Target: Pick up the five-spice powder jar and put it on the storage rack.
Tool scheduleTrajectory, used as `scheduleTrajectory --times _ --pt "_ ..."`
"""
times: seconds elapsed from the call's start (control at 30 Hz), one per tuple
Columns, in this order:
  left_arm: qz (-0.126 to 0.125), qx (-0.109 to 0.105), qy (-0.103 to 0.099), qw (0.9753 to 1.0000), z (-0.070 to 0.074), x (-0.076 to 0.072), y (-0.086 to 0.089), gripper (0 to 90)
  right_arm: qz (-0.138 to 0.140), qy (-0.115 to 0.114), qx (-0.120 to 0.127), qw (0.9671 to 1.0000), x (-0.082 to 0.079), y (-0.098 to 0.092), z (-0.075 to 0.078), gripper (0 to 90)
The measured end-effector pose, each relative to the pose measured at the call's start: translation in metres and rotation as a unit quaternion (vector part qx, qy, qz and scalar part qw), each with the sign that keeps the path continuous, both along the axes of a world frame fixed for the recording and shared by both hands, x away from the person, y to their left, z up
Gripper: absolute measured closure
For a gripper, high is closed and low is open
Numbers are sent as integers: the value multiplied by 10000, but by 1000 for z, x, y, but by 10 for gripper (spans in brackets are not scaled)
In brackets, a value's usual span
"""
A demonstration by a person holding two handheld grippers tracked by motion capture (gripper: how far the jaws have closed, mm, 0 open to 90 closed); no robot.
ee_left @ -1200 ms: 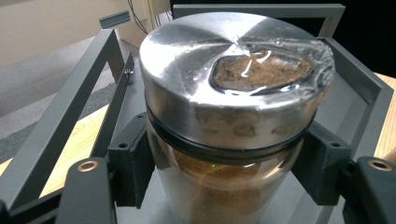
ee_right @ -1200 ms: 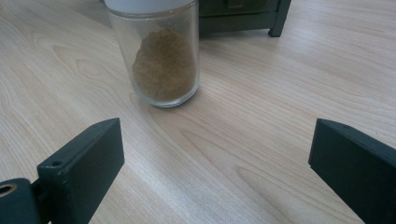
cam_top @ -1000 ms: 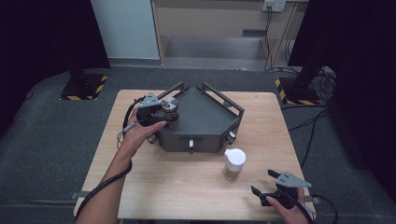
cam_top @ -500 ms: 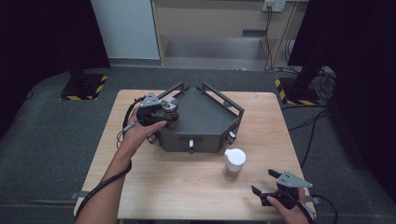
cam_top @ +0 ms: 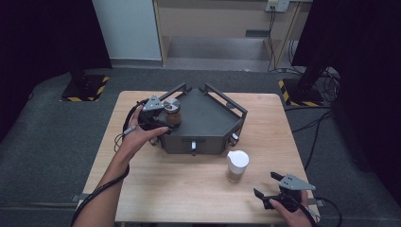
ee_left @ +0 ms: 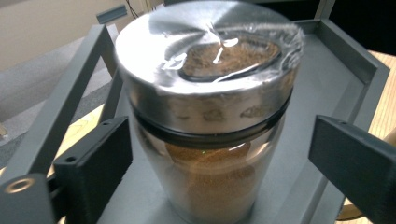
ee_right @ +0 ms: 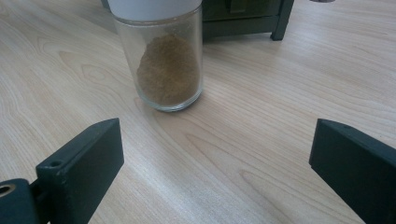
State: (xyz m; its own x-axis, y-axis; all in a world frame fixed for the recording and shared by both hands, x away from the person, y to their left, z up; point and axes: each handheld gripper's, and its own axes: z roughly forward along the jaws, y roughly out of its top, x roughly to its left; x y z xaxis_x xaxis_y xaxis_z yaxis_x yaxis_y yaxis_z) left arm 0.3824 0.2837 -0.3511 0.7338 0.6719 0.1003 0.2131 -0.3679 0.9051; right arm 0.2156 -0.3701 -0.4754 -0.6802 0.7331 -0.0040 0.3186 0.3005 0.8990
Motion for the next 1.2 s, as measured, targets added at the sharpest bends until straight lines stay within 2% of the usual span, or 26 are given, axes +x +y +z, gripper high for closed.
scheduleTrajectory --times 0.07,0.17,0.37,0.47,0.63,0.7,0.83,0.93,1.07,1.2 --pt "11 -60 -22 10000 1 -3 3 21 4 3 -1 10000 0 0 0 36" --pt "39 4 -91 10000 3 -8 3 20 9 3 -5 10000 0 0 0 35" --pt "78 -83 -199 9997 2 -22 11 19 5 -1 -4 10000 0 0 0 35" --pt "77 11 -274 9996 2 -31 11 21 -7 -10 2 10000 0 0 0 35" --pt "117 -149 -382 9991 -5 -49 19 22 -13 -14 15 10000 0 0 0 35" --pt "103 -148 -417 9990 -6 -55 21 22 -10 -16 20 10000 0 0 0 35" --pt "41 -268 -444 9986 -16 -70 27 23 -11 -4 11 10000 0 1 0 35" --pt "16 -274 -464 9985 -24 -82 28 25 -29 15 22 10000 0 1 -1 36" --pt "42 -180 -467 9987 -35 -97 27 21 -14 10 32 10000 1 2 -2 37" --pt "85 -174 -416 9989 -47 -109 25 19 -12 17 31 10000 0 2 -2 37"
